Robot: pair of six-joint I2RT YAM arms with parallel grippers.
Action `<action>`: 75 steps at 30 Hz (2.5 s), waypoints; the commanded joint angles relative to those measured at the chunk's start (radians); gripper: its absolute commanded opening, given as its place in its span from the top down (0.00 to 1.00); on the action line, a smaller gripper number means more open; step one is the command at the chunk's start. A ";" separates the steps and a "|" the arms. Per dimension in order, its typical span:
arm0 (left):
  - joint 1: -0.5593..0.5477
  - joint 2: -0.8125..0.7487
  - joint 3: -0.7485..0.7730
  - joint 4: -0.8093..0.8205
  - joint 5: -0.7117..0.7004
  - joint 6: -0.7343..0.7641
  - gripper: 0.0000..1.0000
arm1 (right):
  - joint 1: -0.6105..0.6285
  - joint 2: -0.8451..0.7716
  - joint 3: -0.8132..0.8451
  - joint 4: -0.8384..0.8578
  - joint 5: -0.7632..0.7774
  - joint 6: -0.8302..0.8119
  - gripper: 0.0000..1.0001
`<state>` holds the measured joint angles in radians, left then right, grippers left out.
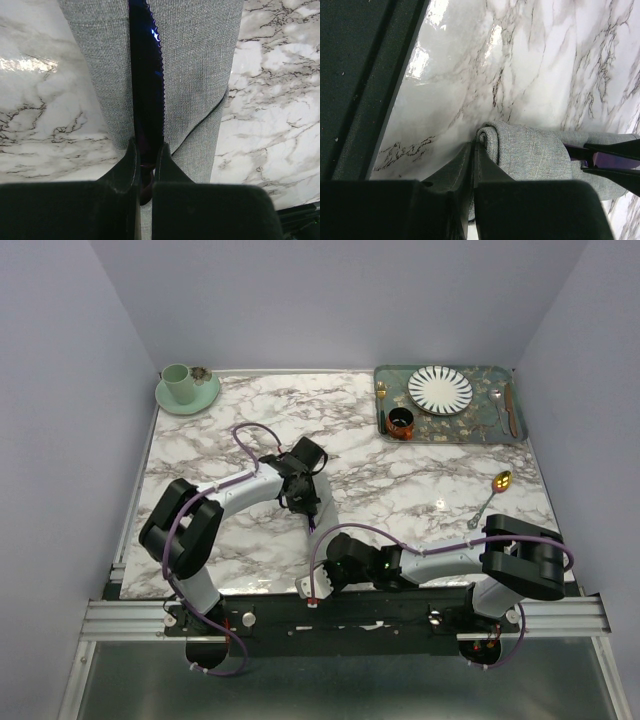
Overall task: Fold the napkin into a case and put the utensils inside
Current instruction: Insert the knife into the folded napkin, then pick up the spoon from the corner of the board.
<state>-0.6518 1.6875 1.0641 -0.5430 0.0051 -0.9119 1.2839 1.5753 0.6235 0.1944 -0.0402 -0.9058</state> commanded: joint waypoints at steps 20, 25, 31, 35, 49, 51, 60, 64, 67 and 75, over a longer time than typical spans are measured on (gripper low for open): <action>-0.009 -0.015 0.057 -0.061 -0.026 0.019 0.48 | 0.003 0.005 -0.001 -0.009 0.017 -0.015 0.77; 0.029 -0.055 0.085 -0.048 -0.060 0.022 0.44 | 0.003 -0.026 -0.013 -0.033 -0.013 -0.019 0.76; 0.113 -0.101 0.141 0.015 -0.097 0.065 0.40 | 0.002 -0.092 -0.030 -0.081 -0.079 -0.012 0.68; 0.188 -0.117 0.172 0.052 -0.125 0.114 0.38 | 0.002 -0.162 -0.024 -0.125 -0.112 0.014 0.59; 0.265 -0.253 0.094 0.291 -0.275 0.289 0.36 | -0.464 -0.606 0.119 -0.651 -0.018 0.586 0.28; 0.267 -0.252 0.094 0.302 -0.283 0.291 0.36 | -0.624 -0.610 0.156 -0.726 0.008 0.636 0.27; 0.300 -0.173 0.168 0.318 -0.269 0.271 0.36 | -1.408 -0.305 0.458 -1.055 -0.012 0.958 0.37; 0.325 -0.131 0.220 0.305 -0.251 0.255 0.36 | -1.592 -0.201 0.460 -1.093 -0.009 0.967 0.37; 0.346 -0.108 0.238 0.295 -0.232 0.234 0.36 | -1.681 -0.115 0.443 -1.052 -0.032 0.950 0.40; 0.382 -0.088 0.243 0.273 -0.214 0.223 0.37 | -1.690 0.055 0.507 -0.974 -0.033 0.927 0.51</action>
<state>-0.2890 1.5822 1.2846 -0.2569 -0.2241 -0.6716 -0.4057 1.5700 1.0786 -0.8040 -0.0425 0.0185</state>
